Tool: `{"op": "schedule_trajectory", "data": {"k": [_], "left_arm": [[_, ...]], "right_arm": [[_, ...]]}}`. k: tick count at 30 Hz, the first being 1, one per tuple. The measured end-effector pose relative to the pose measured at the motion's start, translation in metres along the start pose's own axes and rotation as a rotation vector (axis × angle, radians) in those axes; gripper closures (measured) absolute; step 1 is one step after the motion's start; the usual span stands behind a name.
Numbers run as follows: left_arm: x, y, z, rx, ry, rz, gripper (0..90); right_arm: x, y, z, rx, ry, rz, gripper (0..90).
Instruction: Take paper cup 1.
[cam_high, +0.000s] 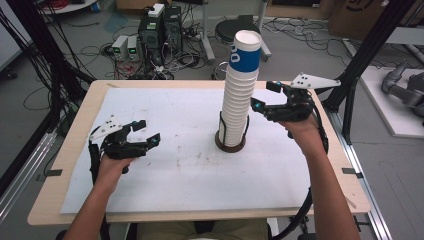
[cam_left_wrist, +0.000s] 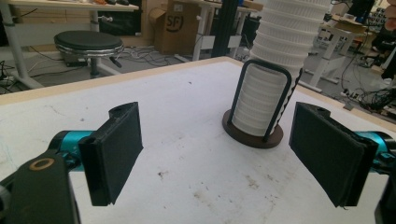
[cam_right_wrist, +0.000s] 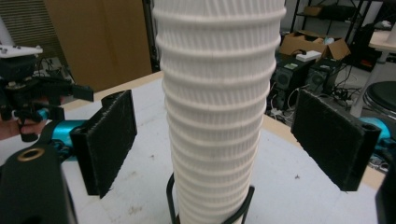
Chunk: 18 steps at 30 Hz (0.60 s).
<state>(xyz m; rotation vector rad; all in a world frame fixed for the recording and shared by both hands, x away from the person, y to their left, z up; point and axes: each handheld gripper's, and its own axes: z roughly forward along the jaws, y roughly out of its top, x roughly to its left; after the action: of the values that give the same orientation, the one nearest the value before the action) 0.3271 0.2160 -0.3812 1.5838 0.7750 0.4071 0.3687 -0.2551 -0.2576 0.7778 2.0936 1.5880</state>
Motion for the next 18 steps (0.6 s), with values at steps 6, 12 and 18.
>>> {"op": "schedule_trajectory", "data": {"k": [6, 12, 18], "left_arm": [[-0.001, -0.001, 0.0, 0.0, -0.002, -0.003, 17.1], [0.0, 0.0, -0.001, -0.001, 0.001, -0.003, 17.1], [-0.001, -0.001, 0.0, 0.0, -0.002, -0.003, 17.1]], "right_arm": [[-0.002, 0.013, 0.013, -0.01, 0.014, -0.024, 13.5], [-0.006, 0.02, 0.027, -0.003, 0.038, -0.014, 13.5], [-0.01, 0.023, 0.037, -0.003, 0.053, 0.0, 13.4]]}}
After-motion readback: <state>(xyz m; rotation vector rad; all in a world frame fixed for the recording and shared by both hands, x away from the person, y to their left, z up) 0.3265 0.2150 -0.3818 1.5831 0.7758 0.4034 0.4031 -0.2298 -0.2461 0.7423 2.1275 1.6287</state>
